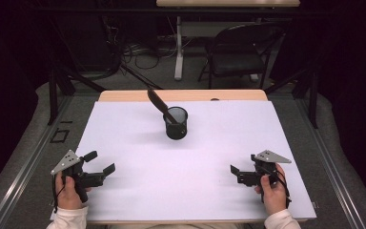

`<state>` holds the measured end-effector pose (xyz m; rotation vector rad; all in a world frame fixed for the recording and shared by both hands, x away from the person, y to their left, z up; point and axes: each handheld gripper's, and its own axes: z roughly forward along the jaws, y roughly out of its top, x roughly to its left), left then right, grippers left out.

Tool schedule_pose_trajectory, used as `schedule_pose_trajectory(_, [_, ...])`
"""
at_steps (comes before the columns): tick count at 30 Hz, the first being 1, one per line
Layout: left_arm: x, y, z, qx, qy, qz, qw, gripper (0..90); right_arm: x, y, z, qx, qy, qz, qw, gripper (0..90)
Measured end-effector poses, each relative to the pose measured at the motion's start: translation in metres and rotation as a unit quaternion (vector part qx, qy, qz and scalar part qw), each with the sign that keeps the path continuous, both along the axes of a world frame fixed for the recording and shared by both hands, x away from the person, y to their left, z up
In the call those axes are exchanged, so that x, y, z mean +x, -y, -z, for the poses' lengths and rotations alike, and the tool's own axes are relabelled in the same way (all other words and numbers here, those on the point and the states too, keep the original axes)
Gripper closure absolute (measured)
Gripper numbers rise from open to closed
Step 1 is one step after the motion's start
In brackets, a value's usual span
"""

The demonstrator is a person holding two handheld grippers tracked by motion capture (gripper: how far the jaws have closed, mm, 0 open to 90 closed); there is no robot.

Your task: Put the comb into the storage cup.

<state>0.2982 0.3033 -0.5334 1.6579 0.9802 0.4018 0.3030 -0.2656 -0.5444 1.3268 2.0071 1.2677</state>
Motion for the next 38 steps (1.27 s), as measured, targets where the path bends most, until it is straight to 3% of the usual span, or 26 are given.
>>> schedule_pose_trajectory(38, [0.0022, -0.0007, 0.002, -0.005, -0.002, -0.004, 1.0, 0.6, 0.0021, 0.0045, 0.004, 0.006, -0.009, 0.011, 0.9999, 3.5])
